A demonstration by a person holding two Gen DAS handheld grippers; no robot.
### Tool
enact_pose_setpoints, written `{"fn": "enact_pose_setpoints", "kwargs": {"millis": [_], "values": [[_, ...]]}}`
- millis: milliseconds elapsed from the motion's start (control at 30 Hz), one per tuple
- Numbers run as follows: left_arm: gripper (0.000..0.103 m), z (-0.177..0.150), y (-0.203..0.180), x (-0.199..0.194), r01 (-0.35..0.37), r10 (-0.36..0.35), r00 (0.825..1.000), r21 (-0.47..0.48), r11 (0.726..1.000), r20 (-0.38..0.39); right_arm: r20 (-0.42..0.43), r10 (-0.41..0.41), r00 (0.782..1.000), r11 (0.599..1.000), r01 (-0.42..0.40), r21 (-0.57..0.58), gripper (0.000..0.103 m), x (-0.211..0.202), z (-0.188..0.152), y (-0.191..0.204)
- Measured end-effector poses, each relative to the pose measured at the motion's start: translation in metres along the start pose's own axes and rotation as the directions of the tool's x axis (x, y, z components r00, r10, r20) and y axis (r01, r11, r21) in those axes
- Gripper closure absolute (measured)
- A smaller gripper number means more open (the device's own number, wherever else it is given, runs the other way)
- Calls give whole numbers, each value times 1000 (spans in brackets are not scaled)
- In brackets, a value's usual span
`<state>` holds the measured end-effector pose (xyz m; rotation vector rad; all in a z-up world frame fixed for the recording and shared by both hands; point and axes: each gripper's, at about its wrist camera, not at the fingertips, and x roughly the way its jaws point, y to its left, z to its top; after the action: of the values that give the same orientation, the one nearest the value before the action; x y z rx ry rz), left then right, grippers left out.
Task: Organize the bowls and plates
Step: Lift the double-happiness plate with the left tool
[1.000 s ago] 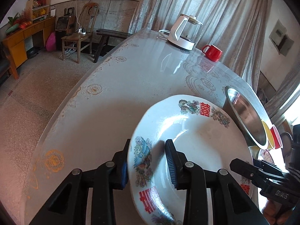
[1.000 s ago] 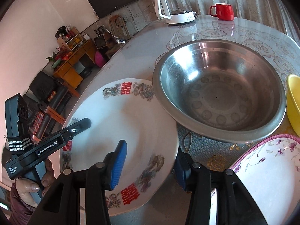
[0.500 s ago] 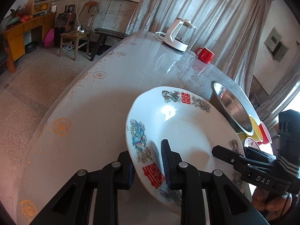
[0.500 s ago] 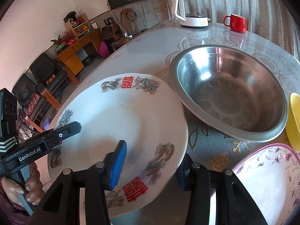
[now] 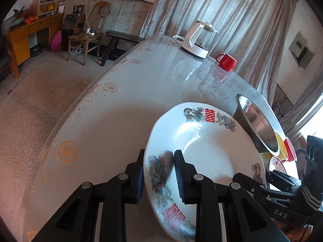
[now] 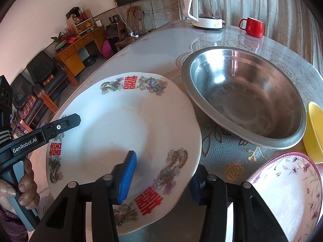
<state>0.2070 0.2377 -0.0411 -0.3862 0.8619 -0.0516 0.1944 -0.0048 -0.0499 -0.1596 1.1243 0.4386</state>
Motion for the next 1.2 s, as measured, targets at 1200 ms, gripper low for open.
{"fn": "enact_pose_setpoints", "kwargs": {"millis": [1200], "values": [[72,-40,-21,-63,69,-90,983,133,989,158,145,53,988,997,-43,-70,58,-30,-13,25]]}}
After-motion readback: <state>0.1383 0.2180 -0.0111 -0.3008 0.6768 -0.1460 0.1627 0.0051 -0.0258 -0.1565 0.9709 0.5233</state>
